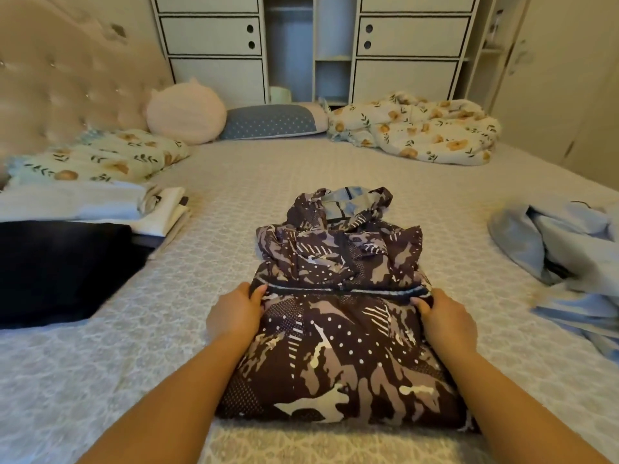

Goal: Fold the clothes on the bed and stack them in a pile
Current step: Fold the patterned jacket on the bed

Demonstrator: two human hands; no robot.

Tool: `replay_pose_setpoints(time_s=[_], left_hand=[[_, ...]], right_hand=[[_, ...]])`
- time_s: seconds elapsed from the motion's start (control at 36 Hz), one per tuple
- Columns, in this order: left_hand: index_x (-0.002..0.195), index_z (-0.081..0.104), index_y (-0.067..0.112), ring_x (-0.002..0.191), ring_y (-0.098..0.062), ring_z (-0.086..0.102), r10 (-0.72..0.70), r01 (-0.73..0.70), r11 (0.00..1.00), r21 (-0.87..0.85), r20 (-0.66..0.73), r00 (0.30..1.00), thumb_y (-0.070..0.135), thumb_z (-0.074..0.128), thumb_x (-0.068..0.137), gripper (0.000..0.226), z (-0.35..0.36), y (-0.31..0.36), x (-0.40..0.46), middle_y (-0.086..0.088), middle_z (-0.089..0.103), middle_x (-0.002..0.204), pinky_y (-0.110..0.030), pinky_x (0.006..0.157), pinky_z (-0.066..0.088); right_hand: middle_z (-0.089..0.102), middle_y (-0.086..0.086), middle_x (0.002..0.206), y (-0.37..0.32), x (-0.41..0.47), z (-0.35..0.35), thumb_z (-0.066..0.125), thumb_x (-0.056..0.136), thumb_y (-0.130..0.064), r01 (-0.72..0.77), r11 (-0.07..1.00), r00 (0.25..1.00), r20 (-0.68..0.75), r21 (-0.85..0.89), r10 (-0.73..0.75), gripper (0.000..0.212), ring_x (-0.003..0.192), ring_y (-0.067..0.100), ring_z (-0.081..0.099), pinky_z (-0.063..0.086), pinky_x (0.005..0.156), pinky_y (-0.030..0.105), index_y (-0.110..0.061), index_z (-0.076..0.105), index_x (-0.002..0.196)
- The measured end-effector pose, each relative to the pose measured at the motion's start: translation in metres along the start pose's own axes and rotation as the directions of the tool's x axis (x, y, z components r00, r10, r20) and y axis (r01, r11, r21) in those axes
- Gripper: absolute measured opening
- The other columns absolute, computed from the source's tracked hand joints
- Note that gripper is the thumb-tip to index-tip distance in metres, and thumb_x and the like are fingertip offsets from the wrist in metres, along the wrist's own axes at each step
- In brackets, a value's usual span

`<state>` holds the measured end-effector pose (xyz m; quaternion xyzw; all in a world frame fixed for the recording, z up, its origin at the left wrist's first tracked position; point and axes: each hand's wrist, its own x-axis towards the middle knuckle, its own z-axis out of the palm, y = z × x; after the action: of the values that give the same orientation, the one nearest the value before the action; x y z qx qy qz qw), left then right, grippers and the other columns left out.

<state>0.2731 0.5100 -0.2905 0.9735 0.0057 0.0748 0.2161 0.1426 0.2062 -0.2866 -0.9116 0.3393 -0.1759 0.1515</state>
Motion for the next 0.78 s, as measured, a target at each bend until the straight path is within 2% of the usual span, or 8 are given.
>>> replay_pose_setpoints(time_s=[0.14, 0.25, 0.33, 0.47, 0.56, 0.64, 0.72, 0.78], left_hand=[[0.122, 0.048, 0.020, 0.099, -0.026, 0.059, 0.023, -0.028, 0.999, 0.044, 0.121, 0.992, 0.051, 0.045, 0.093, 0.043, -0.004, 0.008, 0.008, -0.007, 0.059, 0.112, -0.033, 0.070, 0.042], [0.133, 0.044, 0.022, 0.115, -0.028, 0.049, 0.158, -0.155, 0.986, -0.062, 0.060, 0.986, 0.037, 0.051, 0.089, 0.047, -0.014, 0.030, 0.019, -0.007, 0.045, 0.130, -0.038, 0.083, 0.044], [0.136, 0.044, 0.022, 0.114, -0.027, 0.052, 0.236, -0.231, 0.965, -0.127, 0.025, 0.971, 0.038, 0.044, 0.095, 0.044, -0.014, 0.051, 0.030, -0.005, 0.041, 0.137, -0.036, 0.082, 0.045], [0.144, 0.036, 0.022, 0.119, -0.028, 0.051, 0.247, -0.244, 0.965, -0.100, 0.026, 0.969, 0.045, 0.039, 0.099, 0.051, -0.006, 0.071, 0.068, -0.004, 0.032, 0.149, -0.037, 0.085, 0.045], [0.141, 0.041, 0.023, 0.117, -0.028, 0.052, 0.173, -0.166, 0.982, -0.087, 0.078, 0.982, 0.054, 0.046, 0.093, 0.057, 0.003, 0.081, 0.094, -0.005, 0.036, 0.143, -0.038, 0.087, 0.045], [0.128, 0.058, 0.019, 0.112, -0.025, 0.054, 0.194, -0.194, 0.981, -0.023, 0.179, 0.964, 0.036, 0.051, 0.096, 0.037, 0.017, 0.094, 0.110, -0.008, 0.048, 0.135, -0.033, 0.087, 0.045], [0.104, 0.071, 0.017, 0.100, -0.021, 0.058, 0.290, -0.283, 0.945, -0.164, 0.022, 0.957, 0.020, 0.049, 0.097, 0.023, 0.032, 0.107, 0.108, -0.003, 0.065, 0.109, -0.023, 0.075, 0.038], [0.092, 0.070, 0.020, 0.093, -0.019, 0.055, 0.415, -0.440, 0.883, -0.163, -0.166, 0.894, 0.023, 0.050, 0.096, 0.021, 0.040, 0.110, 0.103, 0.001, 0.062, 0.096, -0.027, 0.076, 0.035]], right_hand=[[0.060, 0.006, 0.112, -0.010, 0.006, -0.010, 0.057, 0.090, -0.042, -0.037, 0.998, 0.993, 0.114, -0.043, 0.042, 0.038, 0.096, 0.026, 0.059, 0.042, 0.066, 0.032, -0.019, 0.051, 0.120], [0.049, 0.006, 0.127, -0.036, 0.016, -0.022, 0.062, 0.080, -0.024, 0.085, 0.991, 0.994, 0.058, 0.105, -0.091, 0.044, 0.114, 0.026, 0.048, 0.046, 0.087, 0.040, -0.023, 0.053, 0.123], [0.051, 0.006, 0.128, -0.063, 0.024, -0.024, 0.057, 0.084, -0.033, 0.117, 0.988, 0.992, 0.032, 0.100, -0.121, 0.039, 0.118, 0.027, 0.046, 0.042, 0.093, 0.042, -0.023, 0.055, 0.122], [0.040, 0.009, 0.140, -0.092, 0.044, -0.010, 0.052, 0.090, -0.049, 0.115, 0.993, 0.986, 0.121, -0.023, -0.112, 0.056, 0.130, 0.030, 0.035, 0.036, 0.101, 0.046, -0.021, 0.040, 0.137], [0.027, 0.013, 0.149, -0.107, 0.063, 0.001, 0.063, 0.084, -0.053, -0.040, 0.966, 0.967, 0.252, 0.257, -0.027, 0.081, 0.137, 0.033, 0.028, 0.033, 0.107, 0.046, -0.018, 0.025, 0.147], [0.027, 0.012, 0.151, -0.113, 0.076, 0.014, 0.069, 0.081, -0.046, -0.107, 0.935, 0.961, 0.276, 0.338, 0.010, 0.090, 0.136, 0.031, 0.032, 0.034, 0.106, 0.041, -0.019, 0.018, 0.150], [0.028, 0.011, 0.148, -0.108, 0.078, 0.029, 0.066, 0.085, -0.041, -0.071, 0.964, 0.975, 0.220, 0.256, 0.014, 0.085, 0.126, 0.030, 0.042, 0.042, 0.094, 0.039, -0.020, 0.016, 0.150], [0.026, 0.010, 0.146, -0.104, 0.075, 0.037, 0.065, 0.087, -0.039, -0.051, 0.974, 0.987, 0.162, 0.221, 0.015, 0.082, 0.120, 0.028, 0.047, 0.047, 0.084, 0.036, -0.021, 0.015, 0.150]])
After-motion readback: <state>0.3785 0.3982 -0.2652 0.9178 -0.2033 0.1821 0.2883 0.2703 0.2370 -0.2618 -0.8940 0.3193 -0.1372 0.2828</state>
